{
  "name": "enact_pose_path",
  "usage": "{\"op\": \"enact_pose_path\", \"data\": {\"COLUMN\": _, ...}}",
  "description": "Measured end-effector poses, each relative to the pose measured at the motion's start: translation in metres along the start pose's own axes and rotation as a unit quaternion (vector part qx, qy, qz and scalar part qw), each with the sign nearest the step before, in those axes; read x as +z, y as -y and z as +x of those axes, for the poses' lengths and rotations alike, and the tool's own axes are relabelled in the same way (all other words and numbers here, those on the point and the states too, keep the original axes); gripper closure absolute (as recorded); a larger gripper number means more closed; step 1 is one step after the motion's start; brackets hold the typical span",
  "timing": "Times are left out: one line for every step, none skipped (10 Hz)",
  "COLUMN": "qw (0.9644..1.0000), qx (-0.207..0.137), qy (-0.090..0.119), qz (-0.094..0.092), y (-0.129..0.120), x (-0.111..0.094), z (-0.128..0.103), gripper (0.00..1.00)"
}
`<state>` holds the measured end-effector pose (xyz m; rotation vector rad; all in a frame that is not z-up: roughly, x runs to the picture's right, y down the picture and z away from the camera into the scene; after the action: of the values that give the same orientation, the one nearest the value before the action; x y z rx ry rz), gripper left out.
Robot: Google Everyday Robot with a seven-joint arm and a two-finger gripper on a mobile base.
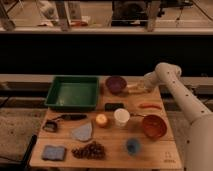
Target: Place banana in metal cup
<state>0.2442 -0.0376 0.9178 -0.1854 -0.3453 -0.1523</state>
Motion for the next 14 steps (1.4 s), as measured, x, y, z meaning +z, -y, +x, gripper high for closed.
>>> {"op": "enact_pose_path", "data": {"qw": 0.9999, "qx": -0.006, "qy": -0.005, "qz": 0.011, "y": 0.006, "x": -0.011, "z": -0.003, "gripper": 1.0}}
{"op": "enact_pose_path", "data": {"qw": 0.9995, "qx": -0.011, "qy": -0.014, "qz": 0.026, "y": 0.013, "x": -0.023, "z": -0.004, "gripper": 1.0}}
{"op": "enact_pose_path", "data": {"qw": 0.999, "qx": -0.013, "qy": -0.02, "qz": 0.037, "y": 0.017, "x": -0.029, "z": -0.001, "gripper": 1.0}}
{"op": "enact_pose_path", "data": {"qw": 0.9988, "qx": -0.01, "qy": -0.024, "qz": 0.042, "y": 0.018, "x": -0.031, "z": 0.005, "gripper": 1.0}}
{"op": "enact_pose_path", "data": {"qw": 0.9983, "qx": -0.004, "qy": -0.031, "qz": 0.049, "y": 0.02, "x": -0.034, "z": 0.02, "gripper": 1.0}}
{"op": "enact_pose_path", "data": {"qw": 0.9979, "qx": 0.002, "qy": -0.036, "qz": 0.054, "y": 0.02, "x": -0.037, "z": 0.032, "gripper": 1.0}}
{"op": "enact_pose_path", "data": {"qw": 0.9974, "qx": 0.008, "qy": -0.041, "qz": 0.059, "y": 0.022, "x": -0.039, "z": 0.043, "gripper": 1.0}}
{"op": "enact_pose_path", "data": {"qw": 0.9966, "qx": 0.014, "qy": -0.048, "qz": 0.066, "y": 0.025, "x": -0.044, "z": 0.056, "gripper": 1.0}}
{"op": "enact_pose_path", "data": {"qw": 0.9959, "qx": 0.017, "qy": -0.053, "qz": 0.071, "y": 0.028, "x": -0.048, "z": 0.065, "gripper": 1.0}}
{"op": "enact_pose_path", "data": {"qw": 0.9956, "qx": 0.019, "qy": -0.057, "qz": 0.072, "y": 0.031, "x": -0.048, "z": 0.068, "gripper": 1.0}}
{"op": "enact_pose_path", "data": {"qw": 0.9955, "qx": 0.021, "qy": -0.058, "qz": 0.072, "y": 0.033, "x": -0.045, "z": 0.069, "gripper": 1.0}}
{"op": "enact_pose_path", "data": {"qw": 0.9952, "qx": 0.029, "qy": -0.061, "qz": 0.071, "y": 0.032, "x": -0.042, "z": 0.075, "gripper": 1.0}}
{"op": "enact_pose_path", "data": {"qw": 0.995, "qx": 0.036, "qy": -0.063, "qz": 0.069, "y": 0.027, "x": -0.036, "z": 0.082, "gripper": 1.0}}
{"op": "enact_pose_path", "data": {"qw": 0.9947, "qx": 0.042, "qy": -0.066, "qz": 0.067, "y": 0.022, "x": -0.029, "z": 0.087, "gripper": 1.0}}
